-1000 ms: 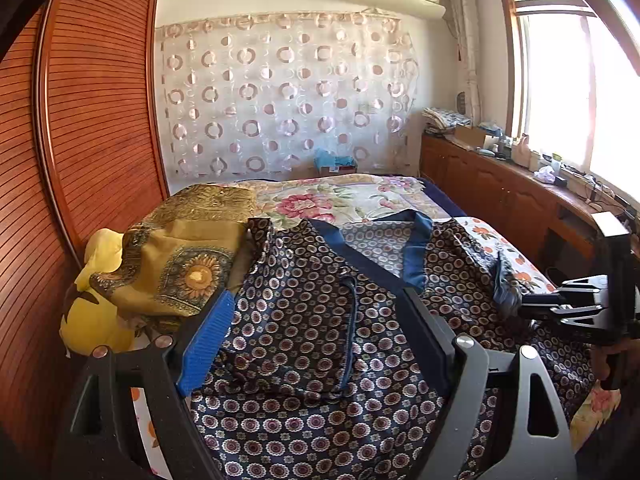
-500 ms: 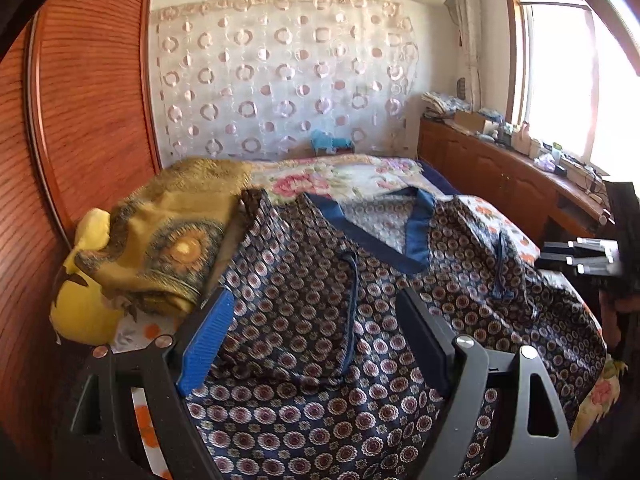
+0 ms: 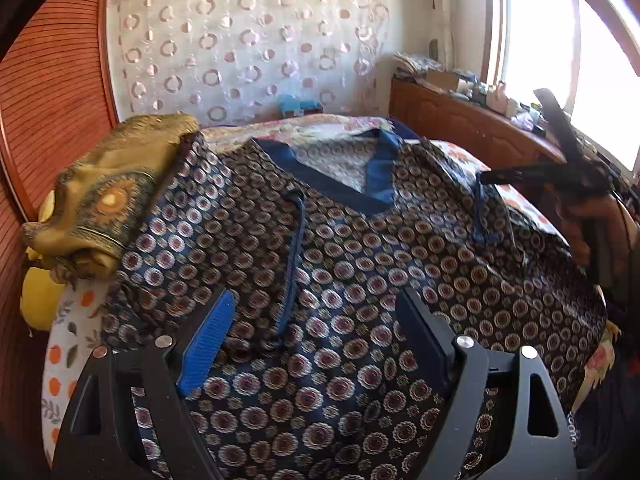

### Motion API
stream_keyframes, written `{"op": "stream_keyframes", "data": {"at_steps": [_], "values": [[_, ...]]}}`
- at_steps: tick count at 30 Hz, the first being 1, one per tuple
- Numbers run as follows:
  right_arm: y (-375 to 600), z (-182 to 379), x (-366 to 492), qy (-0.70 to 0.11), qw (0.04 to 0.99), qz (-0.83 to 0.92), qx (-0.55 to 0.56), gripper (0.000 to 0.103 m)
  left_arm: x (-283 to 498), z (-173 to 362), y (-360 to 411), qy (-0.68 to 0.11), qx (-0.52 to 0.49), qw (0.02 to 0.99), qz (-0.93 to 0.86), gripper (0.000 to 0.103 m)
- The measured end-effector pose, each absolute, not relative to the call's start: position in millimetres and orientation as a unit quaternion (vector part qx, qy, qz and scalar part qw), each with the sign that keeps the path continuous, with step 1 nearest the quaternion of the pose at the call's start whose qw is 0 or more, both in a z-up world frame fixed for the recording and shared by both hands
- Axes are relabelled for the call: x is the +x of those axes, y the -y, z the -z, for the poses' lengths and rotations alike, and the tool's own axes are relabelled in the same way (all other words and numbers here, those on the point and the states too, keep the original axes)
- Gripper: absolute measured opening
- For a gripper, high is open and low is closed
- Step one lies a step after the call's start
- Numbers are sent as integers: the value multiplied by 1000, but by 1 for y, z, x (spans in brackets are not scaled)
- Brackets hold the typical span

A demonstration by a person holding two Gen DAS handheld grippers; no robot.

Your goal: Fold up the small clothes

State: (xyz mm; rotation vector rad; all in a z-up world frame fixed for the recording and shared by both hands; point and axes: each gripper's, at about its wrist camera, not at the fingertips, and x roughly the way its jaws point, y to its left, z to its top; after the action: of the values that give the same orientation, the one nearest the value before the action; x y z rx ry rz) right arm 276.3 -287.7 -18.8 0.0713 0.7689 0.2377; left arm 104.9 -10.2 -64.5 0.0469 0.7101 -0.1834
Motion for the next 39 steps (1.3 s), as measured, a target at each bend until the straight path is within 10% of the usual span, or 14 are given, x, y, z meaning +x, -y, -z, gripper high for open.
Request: {"op": "stream_keyframes", "data": {"at_steps": [2,5,10,17,21,39], "values": [[284,25,290,-386,917,-97,24,49,104,67,13,-351,27,932,92,83],[279,31,301,-398,911,-102,25,8,103,70,13,-355,30,930,94,83],[263,1,286,-330,929,-164,19,3,102,68,6,-353,19,931,90,83],[213,-25,273,-295,916,-273,-6,7,102,66,3,-350,16,932,89,83],[201,-14,276,-311,917,-247,-37,46,101,67,2,-351,15,932,95,83],[284,49,213,-391,913,-110,-42,47,136,56,47,-367,19,913,178,83]]}}
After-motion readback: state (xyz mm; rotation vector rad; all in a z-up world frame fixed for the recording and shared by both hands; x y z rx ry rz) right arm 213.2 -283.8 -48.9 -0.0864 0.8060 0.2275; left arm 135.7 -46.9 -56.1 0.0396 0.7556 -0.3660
